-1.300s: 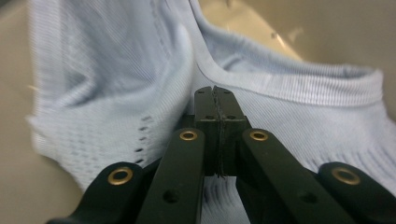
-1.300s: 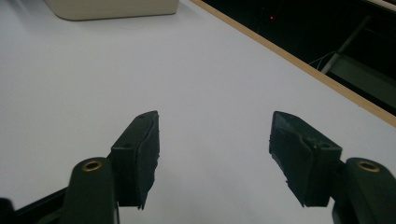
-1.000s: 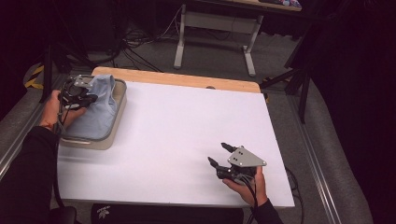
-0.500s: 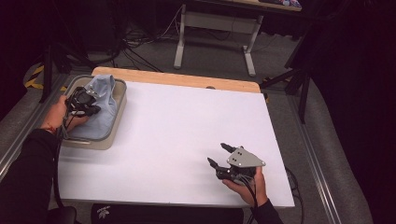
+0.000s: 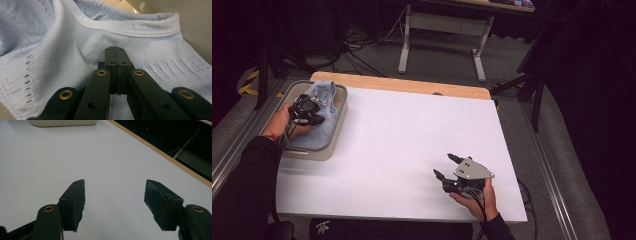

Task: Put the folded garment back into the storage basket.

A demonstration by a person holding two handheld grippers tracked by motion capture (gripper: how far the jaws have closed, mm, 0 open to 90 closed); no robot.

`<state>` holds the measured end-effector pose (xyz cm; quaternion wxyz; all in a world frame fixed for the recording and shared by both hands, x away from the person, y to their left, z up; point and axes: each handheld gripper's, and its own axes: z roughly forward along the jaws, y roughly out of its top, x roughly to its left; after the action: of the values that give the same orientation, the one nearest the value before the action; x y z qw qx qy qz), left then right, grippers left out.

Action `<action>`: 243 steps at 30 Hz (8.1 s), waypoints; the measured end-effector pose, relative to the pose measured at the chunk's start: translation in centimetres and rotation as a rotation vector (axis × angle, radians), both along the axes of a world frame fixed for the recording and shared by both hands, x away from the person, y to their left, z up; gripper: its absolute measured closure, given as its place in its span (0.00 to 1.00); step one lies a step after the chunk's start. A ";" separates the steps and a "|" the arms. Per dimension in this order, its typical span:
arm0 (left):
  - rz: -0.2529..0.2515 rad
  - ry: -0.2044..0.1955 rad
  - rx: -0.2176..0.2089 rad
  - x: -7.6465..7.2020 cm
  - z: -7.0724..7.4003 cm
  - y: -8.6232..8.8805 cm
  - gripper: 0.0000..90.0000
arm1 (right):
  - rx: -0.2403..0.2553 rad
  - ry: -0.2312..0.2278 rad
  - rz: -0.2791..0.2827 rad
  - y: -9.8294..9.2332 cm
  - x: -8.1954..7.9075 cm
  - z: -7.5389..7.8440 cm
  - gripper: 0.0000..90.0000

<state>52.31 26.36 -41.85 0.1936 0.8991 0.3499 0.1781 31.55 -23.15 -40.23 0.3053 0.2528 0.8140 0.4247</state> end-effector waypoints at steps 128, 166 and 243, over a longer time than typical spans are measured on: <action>-0.029 -0.568 -0.567 -8.1 5.2 -4.3 0.04 | 0.026 -0.149 -0.183 -0.3 0.5 -0.4 0.06; -0.140 -0.580 -0.583 -10.4 5.0 -8.2 0.05 | 0.036 -0.173 -0.173 -0.2 0.1 -0.2 0.07; -0.324 -0.588 -0.529 -16.6 2.9 -10.0 0.05 | 0.026 -0.183 -0.152 0.3 -0.2 -0.3 0.07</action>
<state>35.73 16.36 -38.96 0.5347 0.7727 0.1675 0.2983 31.31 -22.81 -40.51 0.4065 0.2781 0.7556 0.4319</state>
